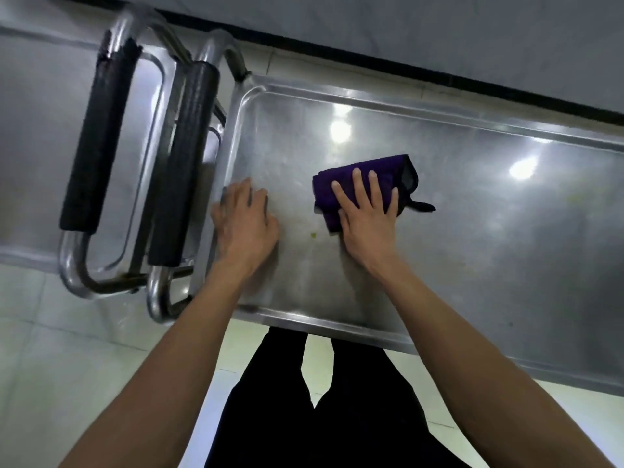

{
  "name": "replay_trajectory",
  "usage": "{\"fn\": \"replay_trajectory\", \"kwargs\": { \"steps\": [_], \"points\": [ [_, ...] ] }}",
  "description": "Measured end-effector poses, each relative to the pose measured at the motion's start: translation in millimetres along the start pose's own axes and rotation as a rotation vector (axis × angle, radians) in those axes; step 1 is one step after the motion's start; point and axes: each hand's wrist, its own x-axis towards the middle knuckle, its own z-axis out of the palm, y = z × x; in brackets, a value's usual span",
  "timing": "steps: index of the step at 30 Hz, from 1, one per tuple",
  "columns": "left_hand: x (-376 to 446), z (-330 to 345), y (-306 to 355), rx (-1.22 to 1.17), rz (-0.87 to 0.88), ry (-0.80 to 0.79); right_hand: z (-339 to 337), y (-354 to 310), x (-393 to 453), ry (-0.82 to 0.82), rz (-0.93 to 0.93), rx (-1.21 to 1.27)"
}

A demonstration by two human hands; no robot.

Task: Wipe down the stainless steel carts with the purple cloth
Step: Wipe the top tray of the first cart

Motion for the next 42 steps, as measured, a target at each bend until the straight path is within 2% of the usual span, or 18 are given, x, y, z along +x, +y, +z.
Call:
{"fn": "replay_trajectory", "kwargs": {
  "steps": [5, 14, 17, 22, 28, 42],
  "points": [
    [-5, 3, -40, -0.137, -0.133, 0.001, 6, -64, 28, -0.015, -0.128, -0.019],
    [-3, -4, -49, -0.427, -0.156, -0.002, 12, -138, 63, -0.021, -0.295, -0.007],
    [-3, -10, -47, -0.444, -0.165, -0.06, 9, -128, 59, -0.016, -0.318, 0.009],
    [-8, -7, -41, -0.26, -0.093, -0.018, 11, -110, 35, -0.008, -0.285, 0.0],
    [-14, 2, -25, -0.107, -0.059, -0.053, 13, -79, 13, 0.002, -0.233, 0.009],
    [-25, 28, 119, -0.061, 0.26, -0.109, -2, 66, -57, 0.022, 0.031, 0.076]
  ]
}}
